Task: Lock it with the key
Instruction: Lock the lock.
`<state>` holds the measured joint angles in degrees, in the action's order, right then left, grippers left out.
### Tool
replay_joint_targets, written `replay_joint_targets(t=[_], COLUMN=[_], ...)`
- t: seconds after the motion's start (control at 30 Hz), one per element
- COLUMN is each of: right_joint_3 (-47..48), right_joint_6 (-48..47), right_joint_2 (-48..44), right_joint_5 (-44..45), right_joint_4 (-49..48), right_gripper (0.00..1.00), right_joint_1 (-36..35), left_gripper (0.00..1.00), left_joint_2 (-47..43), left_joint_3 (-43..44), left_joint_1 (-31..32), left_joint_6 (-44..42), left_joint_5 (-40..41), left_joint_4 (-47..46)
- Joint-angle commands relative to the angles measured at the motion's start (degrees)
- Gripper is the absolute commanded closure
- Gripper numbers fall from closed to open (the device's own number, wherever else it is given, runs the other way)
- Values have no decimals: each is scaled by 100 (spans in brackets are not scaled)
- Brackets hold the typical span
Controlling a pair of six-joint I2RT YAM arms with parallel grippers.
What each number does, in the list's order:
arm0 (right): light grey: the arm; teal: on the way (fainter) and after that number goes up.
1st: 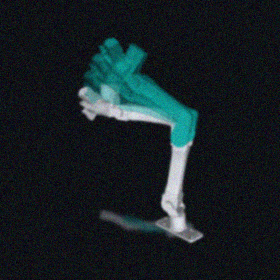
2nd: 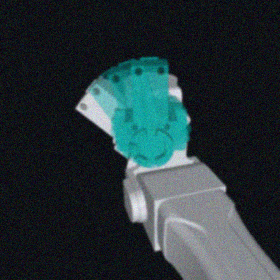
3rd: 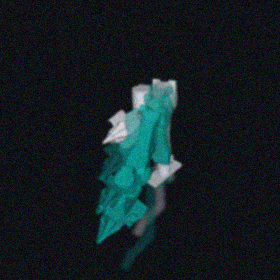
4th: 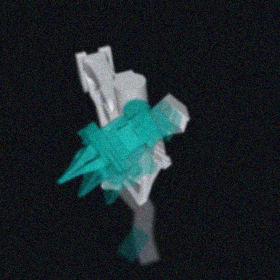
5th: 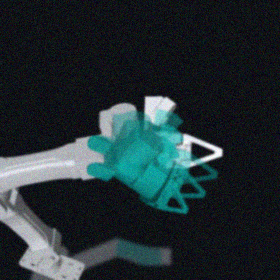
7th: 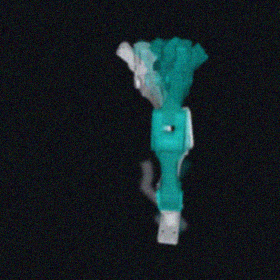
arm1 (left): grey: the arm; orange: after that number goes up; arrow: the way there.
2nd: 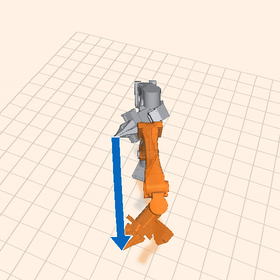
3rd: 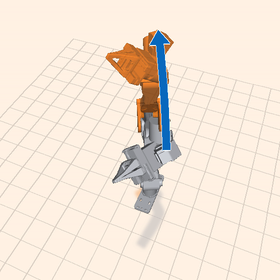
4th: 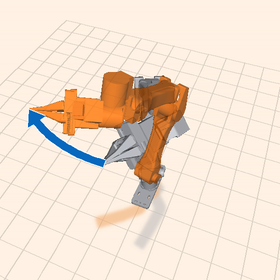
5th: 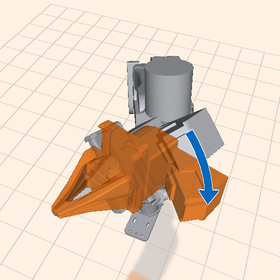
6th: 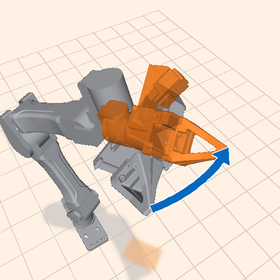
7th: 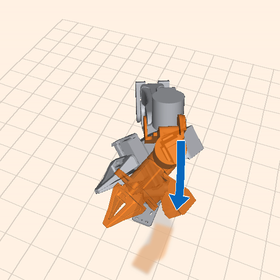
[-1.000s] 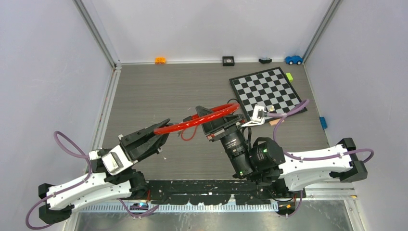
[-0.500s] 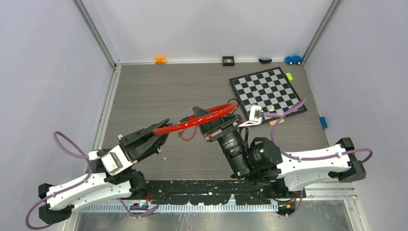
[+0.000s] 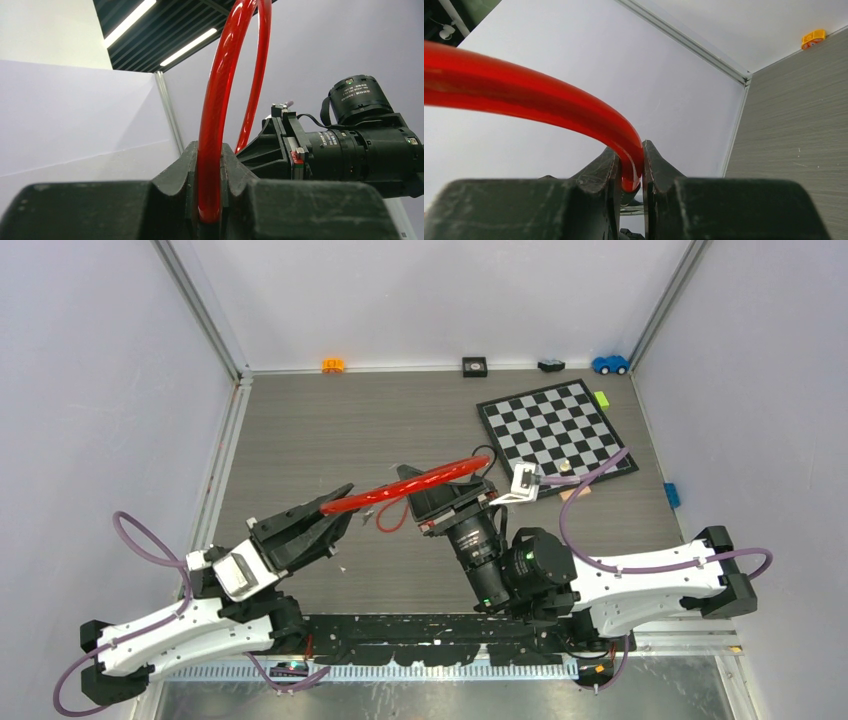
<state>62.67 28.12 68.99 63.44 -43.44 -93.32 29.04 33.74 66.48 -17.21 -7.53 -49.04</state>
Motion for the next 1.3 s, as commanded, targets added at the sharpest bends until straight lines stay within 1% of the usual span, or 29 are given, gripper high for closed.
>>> replay_joint_targets(t=[0.0,0.3,0.6,0.77,0.87,0.93,1.07,1.27], right_joint_3=[238,344,310,535,504,381,32,-337], right_joint_6=[490,793,809,879,889,786,488,-366], right_joint_2=[189,357,396,592,621,568,374,28], right_joint_5=[330,188,36,-339,-346,-257,-38,192], right_joint_4=[330,640,709,862,819,658,207,-747], right_gripper=[99,99,99,99,99,99,94,88], right_joint_1=[-72,-90,-94,-90,-90,-90,-90,-90], left_gripper=[100,100,100,100,100,100,100,100], left_joint_2=[93,139,118,235,220,172,21,-127], left_joint_3=[185,165,147,152,152,143,137,128], left_joint_1=[7,11,7,13,12,8,12,10], left_joint_6=[-122,-190,-223,-179,-189,-210,-246,-265], left_joint_5=[68,85,92,50,62,82,110,68], left_joint_4=[-477,-352,-361,-423,-433,-399,-253,-95])
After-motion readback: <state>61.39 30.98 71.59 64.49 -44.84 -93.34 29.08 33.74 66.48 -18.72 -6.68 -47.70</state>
